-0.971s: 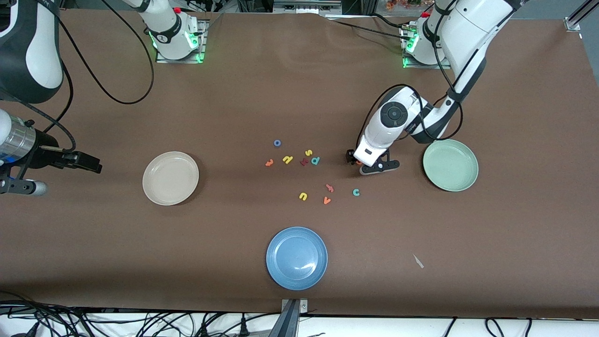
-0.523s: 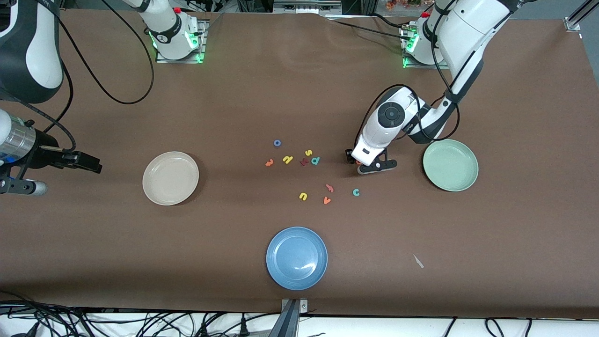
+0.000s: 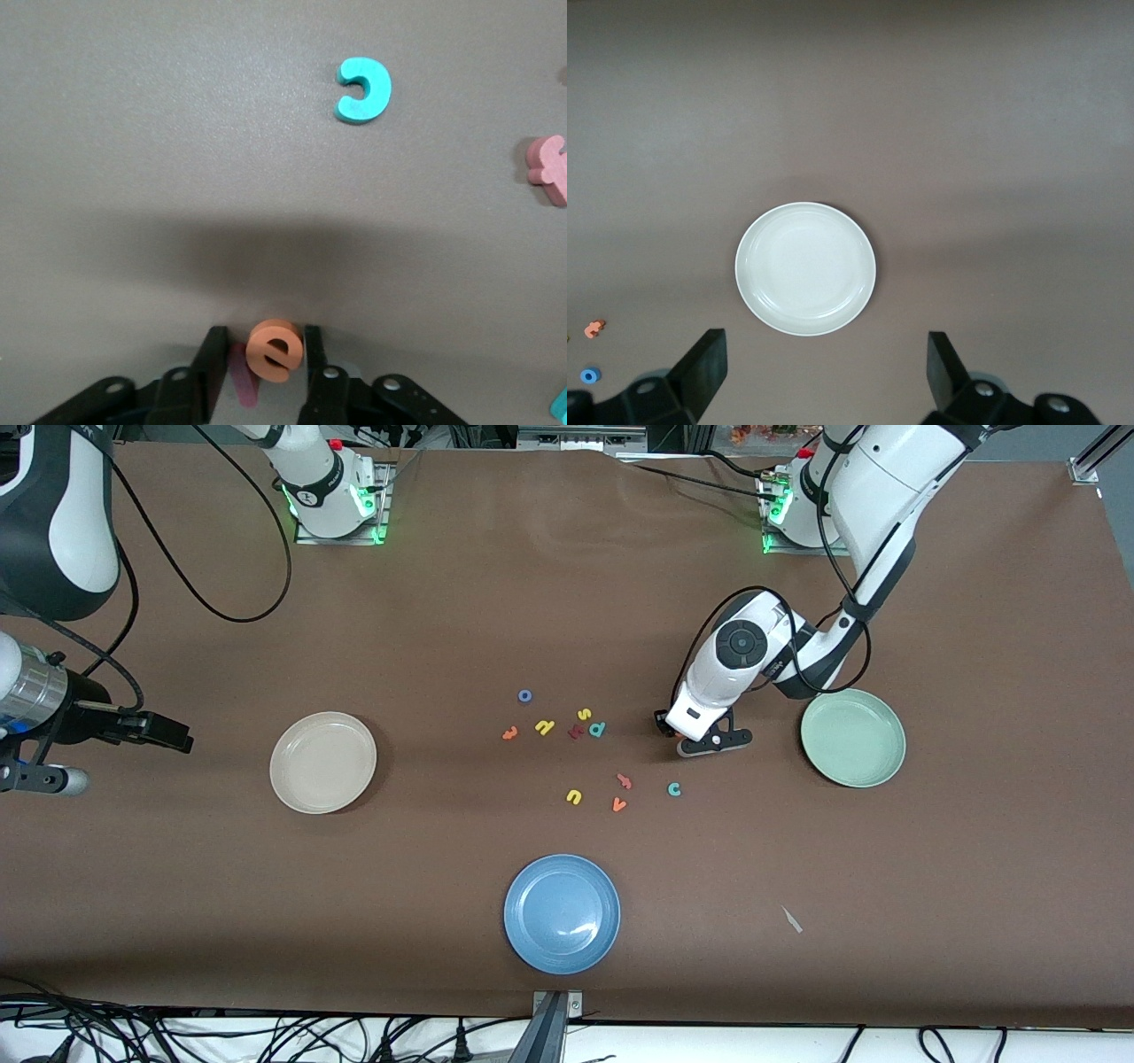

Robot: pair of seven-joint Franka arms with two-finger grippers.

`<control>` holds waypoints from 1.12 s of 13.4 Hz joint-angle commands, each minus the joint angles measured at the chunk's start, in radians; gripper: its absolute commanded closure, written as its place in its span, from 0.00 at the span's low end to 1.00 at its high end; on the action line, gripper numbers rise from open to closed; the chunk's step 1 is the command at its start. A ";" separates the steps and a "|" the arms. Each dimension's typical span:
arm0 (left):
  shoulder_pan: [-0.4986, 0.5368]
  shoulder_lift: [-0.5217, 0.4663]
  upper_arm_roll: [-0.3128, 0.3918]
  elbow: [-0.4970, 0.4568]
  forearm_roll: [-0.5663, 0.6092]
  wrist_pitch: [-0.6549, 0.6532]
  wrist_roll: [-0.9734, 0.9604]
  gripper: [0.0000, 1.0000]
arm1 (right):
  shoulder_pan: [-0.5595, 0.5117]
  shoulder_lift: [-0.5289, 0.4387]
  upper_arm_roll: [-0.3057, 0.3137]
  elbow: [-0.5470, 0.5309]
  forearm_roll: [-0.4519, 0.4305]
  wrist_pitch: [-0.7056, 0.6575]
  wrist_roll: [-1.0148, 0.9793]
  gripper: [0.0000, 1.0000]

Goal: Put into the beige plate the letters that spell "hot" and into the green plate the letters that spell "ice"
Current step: 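Lower and close the left gripper on the orange e letter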

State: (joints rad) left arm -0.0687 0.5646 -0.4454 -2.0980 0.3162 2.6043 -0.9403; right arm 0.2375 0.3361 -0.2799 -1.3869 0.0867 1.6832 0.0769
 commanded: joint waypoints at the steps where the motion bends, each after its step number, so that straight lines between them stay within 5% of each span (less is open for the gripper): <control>1: -0.008 0.014 0.005 0.016 0.046 -0.003 -0.032 0.70 | -0.004 0.001 -0.004 0.019 -0.004 -0.014 0.044 0.00; 4: -0.008 0.014 0.005 0.016 0.046 -0.003 -0.038 0.82 | -0.006 0.001 -0.005 0.017 -0.004 -0.028 0.055 0.00; 15: 0.010 -0.023 -0.001 0.050 0.046 -0.064 -0.028 0.82 | 0.000 0.007 -0.002 0.019 -0.015 -0.036 0.098 0.00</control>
State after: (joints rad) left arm -0.0616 0.5613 -0.4442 -2.0712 0.3163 2.5927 -0.9430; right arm 0.2363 0.3364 -0.2845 -1.3869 0.0867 1.6641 0.1578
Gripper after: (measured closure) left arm 0.639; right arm 0.000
